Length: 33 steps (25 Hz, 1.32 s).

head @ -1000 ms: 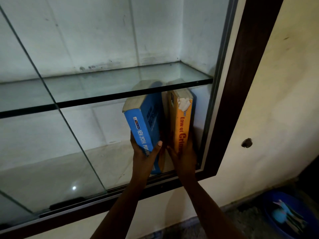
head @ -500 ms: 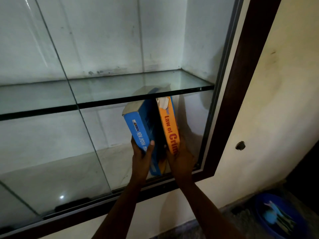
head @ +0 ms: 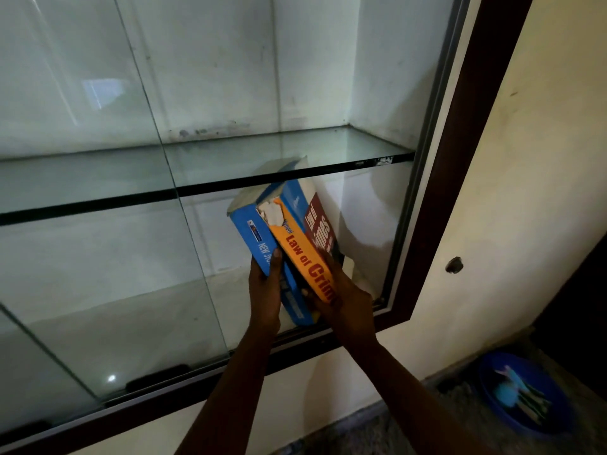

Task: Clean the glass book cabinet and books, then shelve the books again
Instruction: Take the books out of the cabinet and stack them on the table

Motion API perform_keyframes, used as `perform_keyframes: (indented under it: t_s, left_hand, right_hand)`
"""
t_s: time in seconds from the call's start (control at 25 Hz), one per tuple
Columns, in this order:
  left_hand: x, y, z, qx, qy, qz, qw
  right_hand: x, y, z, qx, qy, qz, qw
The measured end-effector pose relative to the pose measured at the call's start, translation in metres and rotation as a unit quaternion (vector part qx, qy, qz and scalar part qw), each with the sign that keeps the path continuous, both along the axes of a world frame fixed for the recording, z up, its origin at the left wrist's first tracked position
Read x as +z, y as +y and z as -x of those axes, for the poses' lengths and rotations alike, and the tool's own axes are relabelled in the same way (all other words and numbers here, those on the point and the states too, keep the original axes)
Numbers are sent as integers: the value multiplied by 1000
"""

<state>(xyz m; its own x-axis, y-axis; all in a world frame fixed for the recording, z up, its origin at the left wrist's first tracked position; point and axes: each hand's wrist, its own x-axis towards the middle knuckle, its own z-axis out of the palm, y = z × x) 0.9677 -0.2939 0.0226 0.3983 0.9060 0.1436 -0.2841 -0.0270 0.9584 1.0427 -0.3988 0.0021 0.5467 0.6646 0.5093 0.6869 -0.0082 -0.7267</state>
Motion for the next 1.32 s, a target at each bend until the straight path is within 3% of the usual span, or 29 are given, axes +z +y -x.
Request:
perform_keyframes:
  t_s: [0.12, 0.2, 0.28, 0.4, 0.48, 0.64, 0.88, 1.04, 1.24, 1.32]
  left_hand:
    - [8, -4, 12, -4, -14, 26, 1000]
    - [10, -9, 23, -4, -30, 73, 997]
    - [7, -18, 32, -7, -48, 135, 990]
    - [-5, -32, 41, 3, -72, 197, 978]
    - [-14, -37, 47, 12, -89, 234, 968]
    - [-27, -45, 61, -21, -111, 293, 949]
    - [-29, -55, 64, -70, -70, 286, 953]
    - [-17, -61, 42, 18, -86, 301, 949]
    - [-11, -72, 19, 181, -76, 306, 932]
    - [-12, -69, 18, 196, -64, 306, 930]
  right_hand:
    - [15, -9, 9, -11, -56, -7, 998]
    - [25, -15, 16, -36, -148, -11, 988]
    - [31, -19, 20, -80, -262, 5, 962]
    - [35, -23, 26, -120, -357, 63, 924]
    - [35, -22, 30, -134, -398, 82, 904]
    - [50, -16, 30, -104, -418, 107, 896]
    - [61, -16, 29, 9, -297, 305, 905]
    - [70, -27, 25, 81, -187, 291, 935]
    - [64, -44, 10, 184, -130, 294, 929]
    - [60, -47, -2, 225, 4, 274, 935]
